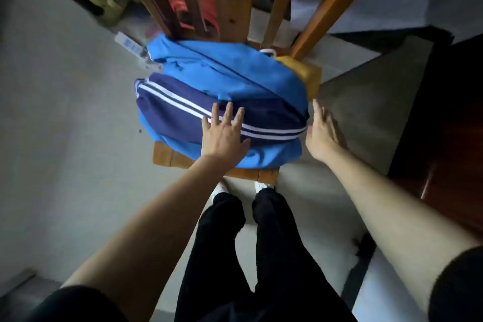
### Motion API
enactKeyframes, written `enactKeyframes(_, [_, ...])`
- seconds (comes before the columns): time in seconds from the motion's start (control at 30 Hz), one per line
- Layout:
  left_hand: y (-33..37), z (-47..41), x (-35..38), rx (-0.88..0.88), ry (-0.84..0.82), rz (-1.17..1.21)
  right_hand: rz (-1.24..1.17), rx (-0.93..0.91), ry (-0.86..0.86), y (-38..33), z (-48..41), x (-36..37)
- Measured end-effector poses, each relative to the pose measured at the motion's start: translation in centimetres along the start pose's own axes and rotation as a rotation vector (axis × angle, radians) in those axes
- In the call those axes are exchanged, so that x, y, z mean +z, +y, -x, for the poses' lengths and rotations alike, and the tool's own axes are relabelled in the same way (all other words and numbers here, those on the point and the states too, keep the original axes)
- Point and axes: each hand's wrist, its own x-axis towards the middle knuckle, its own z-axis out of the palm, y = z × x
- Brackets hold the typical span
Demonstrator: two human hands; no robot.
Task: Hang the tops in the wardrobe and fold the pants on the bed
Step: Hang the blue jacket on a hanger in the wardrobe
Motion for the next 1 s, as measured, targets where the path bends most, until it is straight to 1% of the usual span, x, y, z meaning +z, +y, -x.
enactKeyframes(0.03, [-0.2, -1.0, 1.1, -0.025, -0.040, 0.011, -0.028, 0.025, 0.011, 0.2, -0.7, 1.5])
enactKeyframes(0.1, [-1.0, -2.6, 3.6, -0.039, -0.043, 0.002, -0.052, 0.040, 0.024, 0.6, -1.9, 4.4])
enactKeyframes(0.17, [-1.7, -3.6, 5.7, -0.022, 0.011, -0.013, -0.061, 0.037, 0.041, 0.8, -2.4, 6.7])
enactKeyframes(0.23, [-2.1, -4.2, 6.8, -0.006, 0.064, -0.028, -0.058, 0.037, 0.084, 0.7, -2.7, 7.6])
enactKeyframes(0.33, [-2.6, -4.7, 6.3, 0.033, 0.106, 0.022, -0.034, 0.040, 0.117, 0.0, -2.7, 6.3])
enactKeyframes(0.4, [-3.0, -4.1, 5.3, 0.053, 0.137, 0.147, -0.034, 0.022, 0.138, -0.2, -2.1, 4.5])
enactKeyframes(0.47, [-3.4, -3.0, 3.2, -0.010, 0.139, 0.344, -0.069, -0.013, 0.181, -0.7, -0.9, 2.0])
enactKeyframes(0.5, [-3.5, -2.2, 1.8, -0.053, 0.158, 0.389, -0.108, -0.030, 0.197, -1.2, -0.1, 0.6])
enactKeyframes(0.53, [-3.6, -1.2, 0.3, -0.090, 0.184, 0.383, -0.154, -0.040, 0.200, -2.0, 0.7, -0.8])
enactKeyframes(0.63, [-4.7, 2.3, -4.5, -0.203, 0.289, 0.369, -0.309, -0.048, 0.170, -6.6, 3.6, -5.3])
enactKeyframes(0.7, [-6.3, 4.6, -8.0, -0.307, 0.391, 0.407, -0.495, -0.094, 0.153, -11.0, 5.9, -8.2])
enactKeyframes(0.77, [-8.6, 6.8, -11.3, -0.404, 0.471, 0.450, -0.706, -0.124, 0.068, -16.0, 8.2, -10.8])
enactKeyframes(0.83, [-11.0, 9.1, -14.2, -0.463, 0.500, 0.500, -0.866, -0.154, -0.020, -21.0, 10.4, -13.3])
enactKeyframes(0.9, [-12.8, 11.5, -16.5, -0.491, 0.560, 0.581, -0.951, -0.218, -0.076, -25.9, 12.4, -15.6])
enactKeyframes(1.0, [-14.2, 15.2, -18.9, -0.472, 0.698, 0.659, -0.984, -0.326, -0.158, -32.3, 15.4, -18.5])
